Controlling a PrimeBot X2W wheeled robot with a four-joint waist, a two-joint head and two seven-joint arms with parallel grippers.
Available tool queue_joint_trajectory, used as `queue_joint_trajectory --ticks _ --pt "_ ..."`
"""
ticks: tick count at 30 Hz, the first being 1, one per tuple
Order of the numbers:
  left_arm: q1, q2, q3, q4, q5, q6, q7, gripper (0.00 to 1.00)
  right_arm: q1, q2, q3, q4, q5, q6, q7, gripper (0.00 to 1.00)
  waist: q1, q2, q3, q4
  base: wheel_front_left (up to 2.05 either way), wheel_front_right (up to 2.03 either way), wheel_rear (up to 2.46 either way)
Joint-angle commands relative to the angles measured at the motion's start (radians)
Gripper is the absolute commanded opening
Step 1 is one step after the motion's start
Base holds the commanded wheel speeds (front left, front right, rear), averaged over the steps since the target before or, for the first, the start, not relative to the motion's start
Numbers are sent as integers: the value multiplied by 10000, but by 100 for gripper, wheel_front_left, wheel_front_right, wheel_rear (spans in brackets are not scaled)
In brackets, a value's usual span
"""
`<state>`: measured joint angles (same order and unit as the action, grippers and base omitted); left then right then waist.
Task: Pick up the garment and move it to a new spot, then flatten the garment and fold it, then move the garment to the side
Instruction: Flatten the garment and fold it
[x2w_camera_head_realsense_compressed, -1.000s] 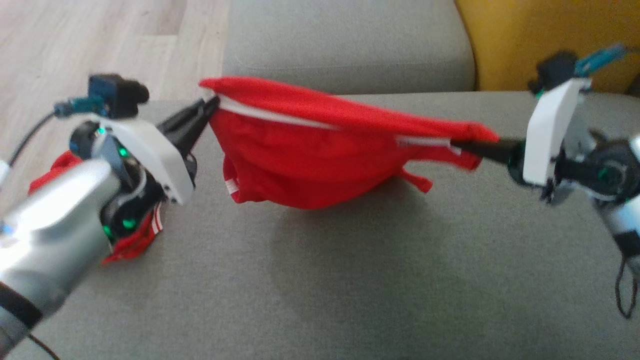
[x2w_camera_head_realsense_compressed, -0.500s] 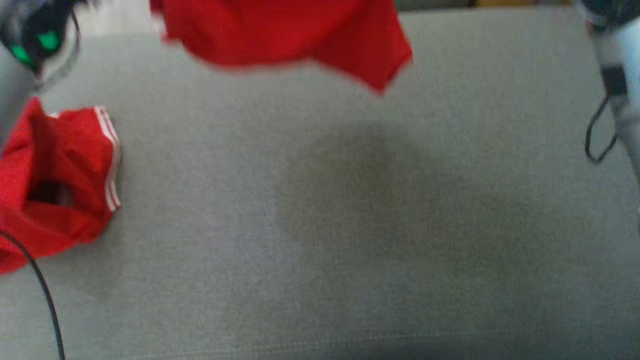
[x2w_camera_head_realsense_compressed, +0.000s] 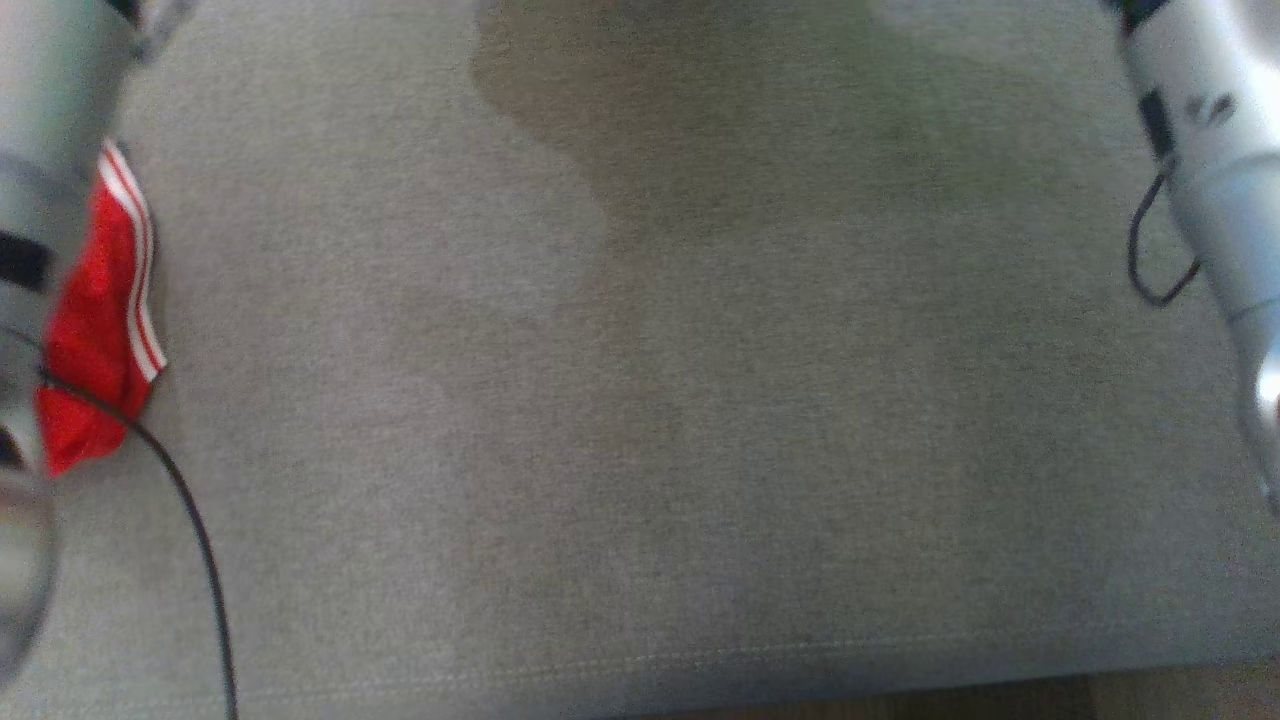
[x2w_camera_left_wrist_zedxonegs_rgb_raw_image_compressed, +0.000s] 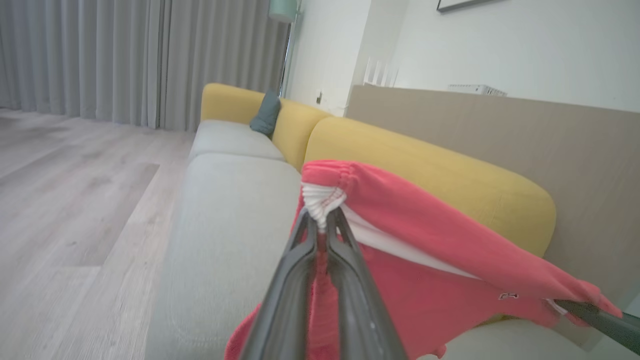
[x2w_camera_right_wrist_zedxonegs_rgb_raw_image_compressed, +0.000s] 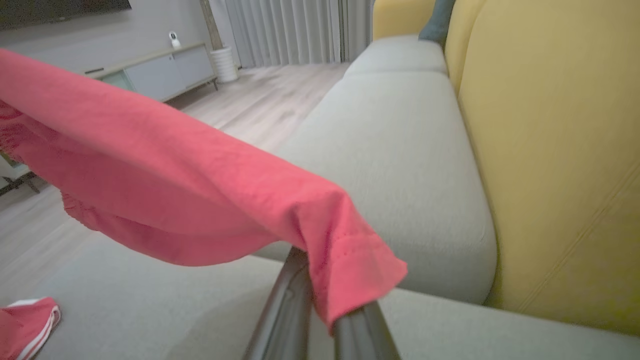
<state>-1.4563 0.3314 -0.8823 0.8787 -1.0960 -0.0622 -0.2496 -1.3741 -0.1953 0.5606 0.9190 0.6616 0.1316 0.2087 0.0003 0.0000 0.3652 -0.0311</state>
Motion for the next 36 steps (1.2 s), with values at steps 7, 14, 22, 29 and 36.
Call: queue_joint_trajectory --ticks 7,14,22,29,36 --pt "2235 -103 1163 12 848 -439 -120 0 1837 210 1028 212 1041 -9 57 0 -3 0 -150 444 0 0 0" --pt "4507 -242 1285 -127 1410 -653 -121 0 3567 -614 2144 -264 2358 -9 1068 0 -3 0 -910 912 0 0 0" --pt "6634 104 33 -891 2101 -681 -121 0 5051 -1844 3210 -1261 3823 -9 3061 0 -3 0 -1957 1182 0 0 0" --pt "7680 533 -1006 -1544 2425 -683 -122 0 5821 -2934 3744 -2075 4569 -9 4385 0 -3 0 -2579 1309 0 0 0" --pt "8322 689 -1287 -2092 2382 -683 -122 0 6334 -3642 3943 -2599 4943 -9 5314 0 -3 0 -3044 1245 0 0 0"
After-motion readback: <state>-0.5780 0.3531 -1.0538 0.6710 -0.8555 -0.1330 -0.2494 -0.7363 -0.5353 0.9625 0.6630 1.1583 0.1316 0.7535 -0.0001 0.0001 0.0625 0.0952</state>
